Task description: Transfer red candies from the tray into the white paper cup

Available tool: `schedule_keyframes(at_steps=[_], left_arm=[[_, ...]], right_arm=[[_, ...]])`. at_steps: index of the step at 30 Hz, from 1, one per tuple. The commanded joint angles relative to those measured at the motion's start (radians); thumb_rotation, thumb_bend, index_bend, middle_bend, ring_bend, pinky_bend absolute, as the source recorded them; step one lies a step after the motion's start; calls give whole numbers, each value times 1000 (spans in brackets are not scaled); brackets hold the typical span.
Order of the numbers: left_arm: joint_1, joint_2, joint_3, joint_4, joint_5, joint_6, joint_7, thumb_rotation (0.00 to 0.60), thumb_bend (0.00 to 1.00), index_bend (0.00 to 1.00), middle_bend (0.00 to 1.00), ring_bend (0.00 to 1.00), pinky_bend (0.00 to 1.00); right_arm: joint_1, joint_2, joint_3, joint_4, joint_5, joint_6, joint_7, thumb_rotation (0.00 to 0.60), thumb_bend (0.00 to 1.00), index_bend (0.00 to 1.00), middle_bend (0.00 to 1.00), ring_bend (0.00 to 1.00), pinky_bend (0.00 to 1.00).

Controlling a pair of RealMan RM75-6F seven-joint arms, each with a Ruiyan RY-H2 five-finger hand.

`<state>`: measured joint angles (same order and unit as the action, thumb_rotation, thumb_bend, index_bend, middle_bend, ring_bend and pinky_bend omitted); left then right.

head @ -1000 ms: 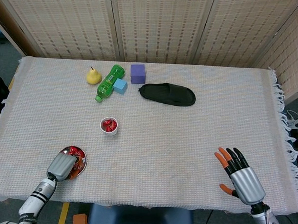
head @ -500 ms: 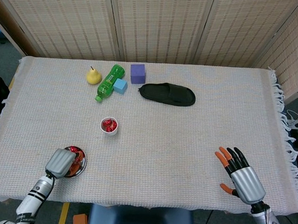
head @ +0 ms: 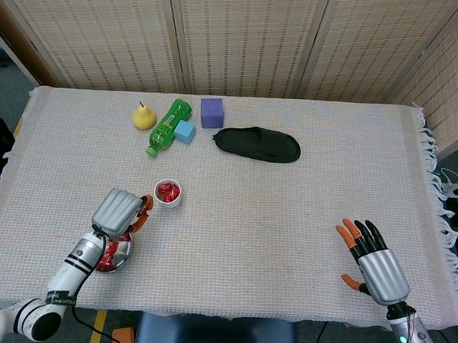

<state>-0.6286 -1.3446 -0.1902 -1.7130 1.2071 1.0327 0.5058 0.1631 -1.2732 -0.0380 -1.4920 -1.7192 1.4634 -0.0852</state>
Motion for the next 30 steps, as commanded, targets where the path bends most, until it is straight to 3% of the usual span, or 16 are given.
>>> schedule_keyframes(at_steps=[1,16,25,30], left_arm=[[-59,-40,-35,28,-54,-42,47,600,447,518,983,1000,1000],[-209,-163,-64,230,-191,-116,105,600,446,501,981,1000,1000],[-232,-194,-42,292,-214,-117,92,600,442,248,980,1000,1000],[-216,-164,-34,235,-193,-90,52,600,432,156,980,1000,1000]], right_arm=[[3,-2,4,2,11,-11,-2,600,0,0,0,0,0],[3,0,22,3,53,-20,-9,600,0,0,0,0,0],[2,1,23,1,58,-21,-15,600,0,0,0,0,0],[-2,4,20,-4,49,-9,-15,600,0,0,0,0,0]])
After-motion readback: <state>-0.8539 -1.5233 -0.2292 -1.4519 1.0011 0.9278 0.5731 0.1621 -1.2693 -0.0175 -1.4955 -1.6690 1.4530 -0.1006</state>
